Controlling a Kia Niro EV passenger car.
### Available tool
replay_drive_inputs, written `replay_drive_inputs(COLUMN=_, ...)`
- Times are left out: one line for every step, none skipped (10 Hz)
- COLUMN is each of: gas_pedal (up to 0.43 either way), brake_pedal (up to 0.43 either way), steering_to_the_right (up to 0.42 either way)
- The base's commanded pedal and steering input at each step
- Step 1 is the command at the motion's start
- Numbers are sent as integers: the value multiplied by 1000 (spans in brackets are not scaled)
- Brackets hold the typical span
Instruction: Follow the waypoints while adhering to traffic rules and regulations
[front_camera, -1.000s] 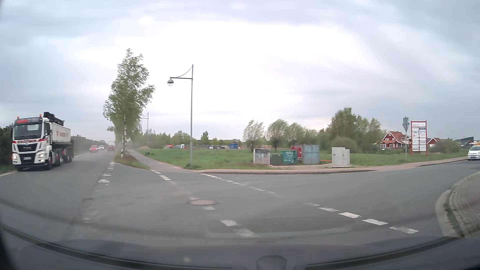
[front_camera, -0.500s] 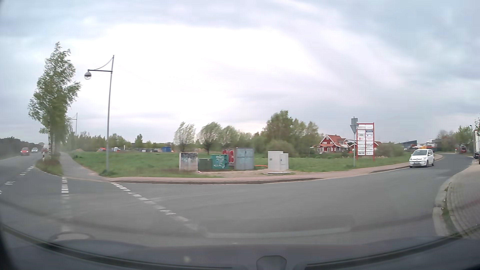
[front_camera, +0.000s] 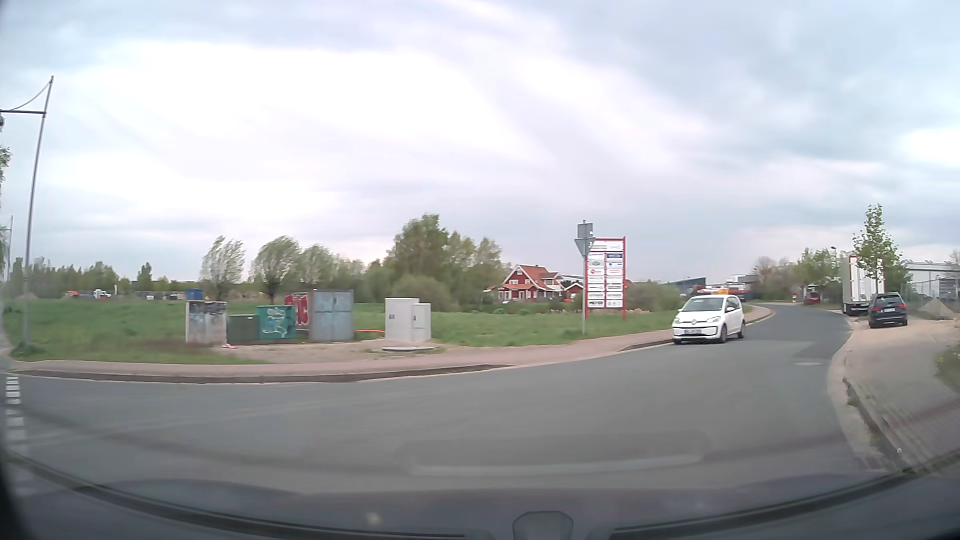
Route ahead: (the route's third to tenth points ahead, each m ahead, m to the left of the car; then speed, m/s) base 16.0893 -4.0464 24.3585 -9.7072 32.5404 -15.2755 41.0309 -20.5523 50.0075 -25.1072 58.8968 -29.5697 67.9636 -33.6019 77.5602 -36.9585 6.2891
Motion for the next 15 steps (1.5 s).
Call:
replay_drive_inputs(gas_pedal=189, brake_pedal=0, steering_to_the_right=316)
replay_drive_inputs(gas_pedal=189, brake_pedal=0, steering_to_the_right=311)
replay_drive_inputs(gas_pedal=197, brake_pedal=0, steering_to_the_right=305)
replay_drive_inputs(gas_pedal=220, brake_pedal=0, steering_to_the_right=293)
replay_drive_inputs(gas_pedal=220, brake_pedal=0, steering_to_the_right=280)
replay_drive_inputs(gas_pedal=228, brake_pedal=0, steering_to_the_right=264)
replay_drive_inputs(gas_pedal=228, brake_pedal=0, steering_to_the_right=249)
replay_drive_inputs(gas_pedal=228, brake_pedal=0, steering_to_the_right=233)
replay_drive_inputs(gas_pedal=240, brake_pedal=0, steering_to_the_right=215)
replay_drive_inputs(gas_pedal=240, brake_pedal=0, steering_to_the_right=197)
replay_drive_inputs(gas_pedal=248, brake_pedal=0, steering_to_the_right=184)
replay_drive_inputs(gas_pedal=248, brake_pedal=0, steering_to_the_right=165)
replay_drive_inputs(gas_pedal=248, brake_pedal=0, steering_to_the_right=148)
replay_drive_inputs(gas_pedal=248, brake_pedal=0, steering_to_the_right=135)
replay_drive_inputs(gas_pedal=248, brake_pedal=0, steering_to_the_right=118)
